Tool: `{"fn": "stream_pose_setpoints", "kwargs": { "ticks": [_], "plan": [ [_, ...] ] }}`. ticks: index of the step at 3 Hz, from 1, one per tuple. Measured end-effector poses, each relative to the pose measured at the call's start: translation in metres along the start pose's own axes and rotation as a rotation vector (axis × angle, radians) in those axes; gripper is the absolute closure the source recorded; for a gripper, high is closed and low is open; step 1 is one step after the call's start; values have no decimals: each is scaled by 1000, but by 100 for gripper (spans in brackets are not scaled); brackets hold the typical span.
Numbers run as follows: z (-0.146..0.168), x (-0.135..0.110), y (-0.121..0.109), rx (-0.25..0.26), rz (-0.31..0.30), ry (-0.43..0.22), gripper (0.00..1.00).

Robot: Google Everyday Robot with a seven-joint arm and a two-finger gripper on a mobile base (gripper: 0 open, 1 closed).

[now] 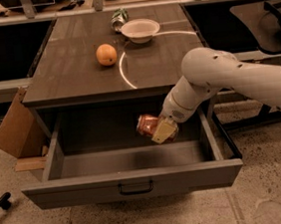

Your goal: Place coke can into top drawer

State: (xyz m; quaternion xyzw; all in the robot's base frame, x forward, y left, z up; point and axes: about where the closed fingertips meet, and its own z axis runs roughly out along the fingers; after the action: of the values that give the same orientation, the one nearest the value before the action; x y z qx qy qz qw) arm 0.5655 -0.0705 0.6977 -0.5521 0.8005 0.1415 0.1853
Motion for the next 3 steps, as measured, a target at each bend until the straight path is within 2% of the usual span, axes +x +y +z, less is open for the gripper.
{"fn": "stream_pose_setpoints", "kwargs": {
  "ticks": [1,3],
  "plan": [
    [10,2,0,14,30,20,99],
    [18,-2,4,23,70,26,54]
  ]
}}
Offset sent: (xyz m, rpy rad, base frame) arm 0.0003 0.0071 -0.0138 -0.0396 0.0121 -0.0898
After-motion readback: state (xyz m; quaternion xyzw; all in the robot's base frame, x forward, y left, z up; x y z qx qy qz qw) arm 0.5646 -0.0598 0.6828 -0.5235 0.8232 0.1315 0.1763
